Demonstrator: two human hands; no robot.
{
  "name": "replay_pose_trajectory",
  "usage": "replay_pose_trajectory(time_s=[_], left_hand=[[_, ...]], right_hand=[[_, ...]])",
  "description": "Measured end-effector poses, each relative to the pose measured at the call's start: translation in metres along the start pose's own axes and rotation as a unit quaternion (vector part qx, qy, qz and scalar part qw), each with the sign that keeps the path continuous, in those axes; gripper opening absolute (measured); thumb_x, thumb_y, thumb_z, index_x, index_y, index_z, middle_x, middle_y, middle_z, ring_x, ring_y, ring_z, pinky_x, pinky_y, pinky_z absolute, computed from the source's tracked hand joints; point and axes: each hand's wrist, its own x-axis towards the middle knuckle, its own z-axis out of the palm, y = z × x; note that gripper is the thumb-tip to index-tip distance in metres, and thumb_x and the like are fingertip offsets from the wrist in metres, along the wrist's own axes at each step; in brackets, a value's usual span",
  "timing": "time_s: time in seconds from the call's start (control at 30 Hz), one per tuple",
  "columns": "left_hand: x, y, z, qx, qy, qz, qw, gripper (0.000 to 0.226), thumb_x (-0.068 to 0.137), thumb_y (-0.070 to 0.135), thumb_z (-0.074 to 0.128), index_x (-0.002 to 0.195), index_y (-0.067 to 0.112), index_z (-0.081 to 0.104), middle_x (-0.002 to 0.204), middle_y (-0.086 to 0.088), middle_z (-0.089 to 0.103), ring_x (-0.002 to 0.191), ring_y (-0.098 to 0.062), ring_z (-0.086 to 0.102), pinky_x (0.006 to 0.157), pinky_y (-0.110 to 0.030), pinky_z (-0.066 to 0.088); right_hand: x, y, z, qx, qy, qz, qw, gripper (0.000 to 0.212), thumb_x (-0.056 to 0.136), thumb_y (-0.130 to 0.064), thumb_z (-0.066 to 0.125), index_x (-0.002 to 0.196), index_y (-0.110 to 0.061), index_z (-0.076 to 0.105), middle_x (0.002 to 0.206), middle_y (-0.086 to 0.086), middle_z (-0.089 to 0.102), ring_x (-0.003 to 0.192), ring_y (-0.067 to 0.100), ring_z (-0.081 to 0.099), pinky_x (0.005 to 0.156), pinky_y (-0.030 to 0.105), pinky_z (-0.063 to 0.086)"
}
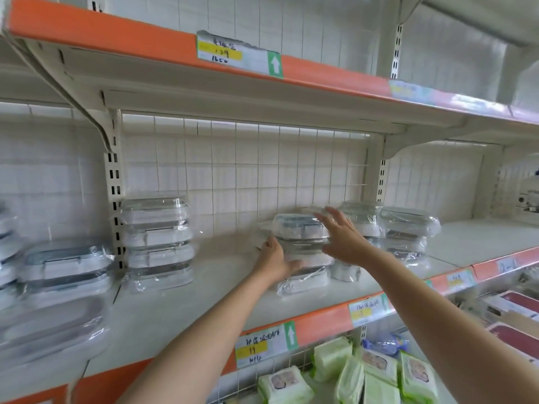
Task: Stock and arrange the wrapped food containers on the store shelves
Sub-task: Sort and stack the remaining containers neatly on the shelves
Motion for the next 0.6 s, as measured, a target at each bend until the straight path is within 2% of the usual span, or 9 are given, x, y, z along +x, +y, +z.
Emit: replay_pose_trajectory(time_s=[0.07, 0.1, 0.17, 0.23, 0.3, 0.37, 0.47, 0.53, 0.6], left_hand=[[0.004, -0.009, 0.000, 0.015, 0.035, 0.018, 0.999, 0.069, 0.085, 0.032, 0.067, 0.133, 0.000, 0.030, 0.137, -0.016, 0.042, 0.120, -0.027, 0.047, 0.093, -0.028, 0.039], [0.005, -0.012, -0.003, 0.010, 0.037, 0.023, 0.999, 0.062, 0.083, 0.029, 0.068, 0.128, 0.002, 0.035, 0.131, -0.013, 0.046, 0.114, -0.025, 0.050, 0.090, -0.028, 0.042], [0.007, -0.019, -0.011, -0.008, 0.026, 0.032, 0.999, 0.062, 0.080, 0.025, 0.072, 0.126, 0.005, 0.036, 0.123, -0.008, 0.053, 0.105, -0.021, 0.056, 0.090, -0.031, 0.046], [0.005, -0.023, -0.022, -0.015, 0.012, 0.032, 0.999, 0.071, 0.076, 0.025, 0.076, 0.129, 0.006, 0.034, 0.117, -0.005, 0.056, 0.099, -0.018, 0.058, 0.087, -0.030, 0.048], [0.003, -0.026, -0.032, -0.018, 0.003, 0.029, 0.999, 0.086, 0.072, 0.029, 0.080, 0.135, 0.007, 0.026, 0.122, -0.005, 0.049, 0.107, -0.017, 0.053, 0.087, -0.024, 0.044], [0.000, -0.025, -0.042, -0.042, 0.018, 0.021, 0.999, 0.109, 0.065, 0.042, 0.083, 0.143, 0.013, 0.013, 0.131, -0.004, 0.031, 0.124, -0.018, 0.038, 0.094, -0.021, 0.033], [-0.006, -0.022, -0.065, -0.085, 0.036, 0.006, 0.996, 0.122, 0.062, 0.055, 0.080, 0.149, 0.025, 0.001, 0.145, -0.004, 0.019, 0.137, -0.017, 0.025, 0.101, -0.023, 0.026], [-0.009, -0.025, -0.081, -0.086, 0.024, 0.006, 0.996, 0.118, 0.063, 0.054, 0.080, 0.150, 0.024, 0.006, 0.152, -0.002, 0.021, 0.139, -0.018, 0.026, 0.103, -0.025, 0.026], [-0.013, -0.031, -0.095, -0.067, 0.026, 0.010, 0.997, 0.107, 0.063, 0.053, 0.080, 0.148, 0.020, 0.022, 0.150, 0.000, 0.032, 0.134, -0.017, 0.035, 0.103, -0.026, 0.030]], right_hand=[[0.008, -0.005, 0.000, 0.021, -0.014, -0.001, 1.000, 0.081, 0.084, -0.010, 0.053, 0.150, -0.030, 0.011, 0.158, -0.001, -0.005, 0.144, 0.031, 0.000, 0.115, 0.047, 0.012], [0.012, -0.008, 0.000, 0.027, -0.025, 0.001, 0.999, 0.079, 0.085, -0.013, 0.052, 0.150, -0.031, 0.010, 0.159, -0.001, -0.003, 0.145, 0.030, 0.000, 0.115, 0.048, 0.011], [0.019, -0.013, 0.001, 0.009, -0.029, 0.016, 0.999, 0.072, 0.088, -0.024, 0.051, 0.150, -0.031, 0.014, 0.157, -0.002, 0.011, 0.143, 0.027, 0.007, 0.113, 0.051, 0.012], [0.024, -0.020, 0.001, -0.022, -0.007, 0.023, 0.999, 0.066, 0.086, -0.032, 0.053, 0.146, -0.032, 0.026, 0.148, -0.003, 0.027, 0.137, 0.022, 0.016, 0.110, 0.051, 0.016], [0.027, -0.028, 0.001, -0.013, 0.006, 0.013, 1.000, 0.058, 0.083, -0.036, 0.058, 0.138, -0.037, 0.040, 0.136, -0.005, 0.034, 0.130, 0.021, 0.020, 0.104, 0.046, 0.020], [0.026, -0.035, 0.004, 0.042, 0.006, -0.002, 0.999, 0.052, 0.080, -0.037, 0.065, 0.129, -0.040, 0.047, 0.130, -0.005, 0.034, 0.126, 0.021, 0.021, 0.100, 0.041, 0.022], [0.019, -0.046, 0.010, 0.156, -0.017, -0.052, 0.986, 0.055, 0.076, -0.033, 0.074, 0.126, -0.036, 0.050, 0.132, 0.000, 0.029, 0.129, 0.022, 0.027, 0.109, 0.031, 0.022], [0.016, -0.056, 0.011, 0.217, -0.028, -0.086, 0.972, 0.058, 0.074, -0.027, 0.077, 0.125, -0.035, 0.049, 0.132, 0.001, 0.031, 0.126, 0.020, 0.036, 0.103, 0.024, 0.030], [0.015, -0.063, 0.008, 0.277, -0.043, -0.084, 0.956, 0.070, 0.073, -0.022, 0.078, 0.131, -0.034, 0.041, 0.137, 0.001, 0.029, 0.127, 0.024, 0.038, 0.102, 0.030, 0.037]])
